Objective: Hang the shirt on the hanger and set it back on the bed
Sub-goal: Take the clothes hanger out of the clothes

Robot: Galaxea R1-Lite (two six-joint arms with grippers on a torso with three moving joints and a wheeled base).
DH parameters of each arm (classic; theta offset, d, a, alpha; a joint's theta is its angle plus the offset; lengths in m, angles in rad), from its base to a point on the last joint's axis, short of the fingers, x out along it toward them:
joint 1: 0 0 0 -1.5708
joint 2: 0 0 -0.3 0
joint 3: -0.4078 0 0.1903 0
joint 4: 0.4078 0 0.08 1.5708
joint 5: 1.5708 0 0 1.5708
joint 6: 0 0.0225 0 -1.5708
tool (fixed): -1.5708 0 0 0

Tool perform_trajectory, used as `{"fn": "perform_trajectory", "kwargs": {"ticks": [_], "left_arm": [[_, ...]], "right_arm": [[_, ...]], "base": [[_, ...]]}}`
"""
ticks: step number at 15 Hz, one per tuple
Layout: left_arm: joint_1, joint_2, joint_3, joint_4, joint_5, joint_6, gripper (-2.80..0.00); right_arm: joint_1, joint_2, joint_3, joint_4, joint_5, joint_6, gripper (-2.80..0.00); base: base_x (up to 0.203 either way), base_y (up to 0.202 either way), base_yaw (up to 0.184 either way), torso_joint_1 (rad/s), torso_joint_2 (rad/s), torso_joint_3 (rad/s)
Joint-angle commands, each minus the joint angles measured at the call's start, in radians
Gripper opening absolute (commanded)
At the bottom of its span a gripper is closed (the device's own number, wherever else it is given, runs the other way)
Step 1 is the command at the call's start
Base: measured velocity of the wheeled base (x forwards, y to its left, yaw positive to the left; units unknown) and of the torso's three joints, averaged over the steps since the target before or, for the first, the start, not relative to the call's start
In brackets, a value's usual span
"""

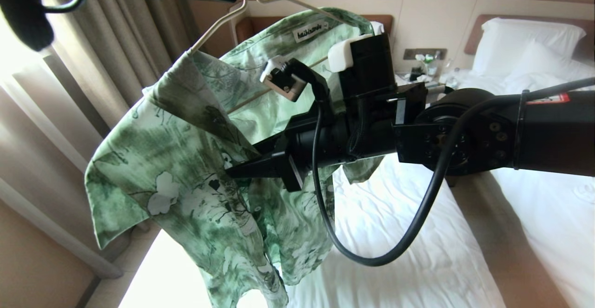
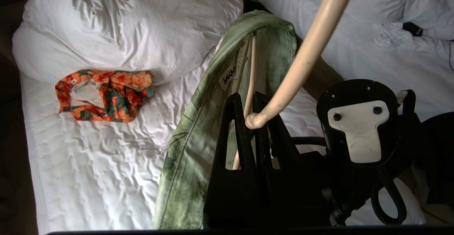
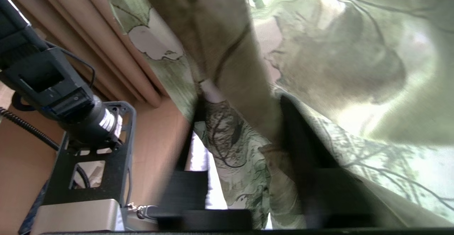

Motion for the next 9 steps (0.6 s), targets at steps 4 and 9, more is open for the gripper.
{"fn": "perform_trajectory", "kwargs": {"ticks": [4,9], "left_arm": [[0.003,-0.007,0.0,0.003,0.002,0.001,-2.8],[0.0,-0.014,0.0,0.0,0.0,0.001,-2.8]], "right_arm": [[0.02,-0.003,0.0,0.032,0.008,-0.002,-2.8],[0.026,-0.022,0.007,0.048,0.018,-0.006,-2.8]], "base": [[0.0,0.0,0.0,0.0,0.0,0.0],[0.0,0.0,0.0,0.0,0.0,0.0]]}}
